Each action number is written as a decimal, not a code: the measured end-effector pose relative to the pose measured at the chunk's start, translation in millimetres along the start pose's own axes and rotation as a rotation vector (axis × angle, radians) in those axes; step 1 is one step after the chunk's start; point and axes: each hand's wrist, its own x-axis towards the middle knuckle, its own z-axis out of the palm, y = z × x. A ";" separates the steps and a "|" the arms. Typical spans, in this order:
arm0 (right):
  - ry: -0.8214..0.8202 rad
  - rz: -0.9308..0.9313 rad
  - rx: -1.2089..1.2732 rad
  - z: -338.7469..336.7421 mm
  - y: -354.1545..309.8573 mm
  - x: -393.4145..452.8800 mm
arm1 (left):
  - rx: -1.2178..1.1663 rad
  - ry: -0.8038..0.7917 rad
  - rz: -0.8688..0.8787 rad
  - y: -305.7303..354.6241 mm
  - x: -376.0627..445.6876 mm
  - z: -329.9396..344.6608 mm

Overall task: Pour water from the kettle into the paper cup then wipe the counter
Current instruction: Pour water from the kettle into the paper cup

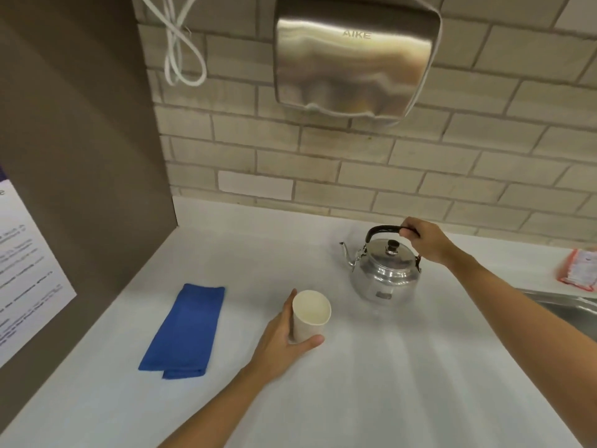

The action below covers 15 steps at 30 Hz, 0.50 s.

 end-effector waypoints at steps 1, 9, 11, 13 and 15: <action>0.002 -0.013 0.014 -4.0 -1.8 -3.0 | 0.025 0.004 -0.001 -0.7 -0.6 0.8; 0.082 -0.113 0.092 -48.1 -28.4 -36.2 | 0.289 0.085 0.030 -9.9 -0.9 7.7; 0.085 -0.160 0.149 -55.3 -37.3 -44.4 | 0.296 0.091 0.040 -9.4 0.0 6.3; 0.066 -0.205 0.207 -59.4 -46.4 -52.9 | 0.320 0.108 0.075 -9.0 0.2 6.0; 0.033 -0.237 0.254 -60.9 -54.0 -61.2 | 0.351 0.127 0.117 -9.3 0.4 6.3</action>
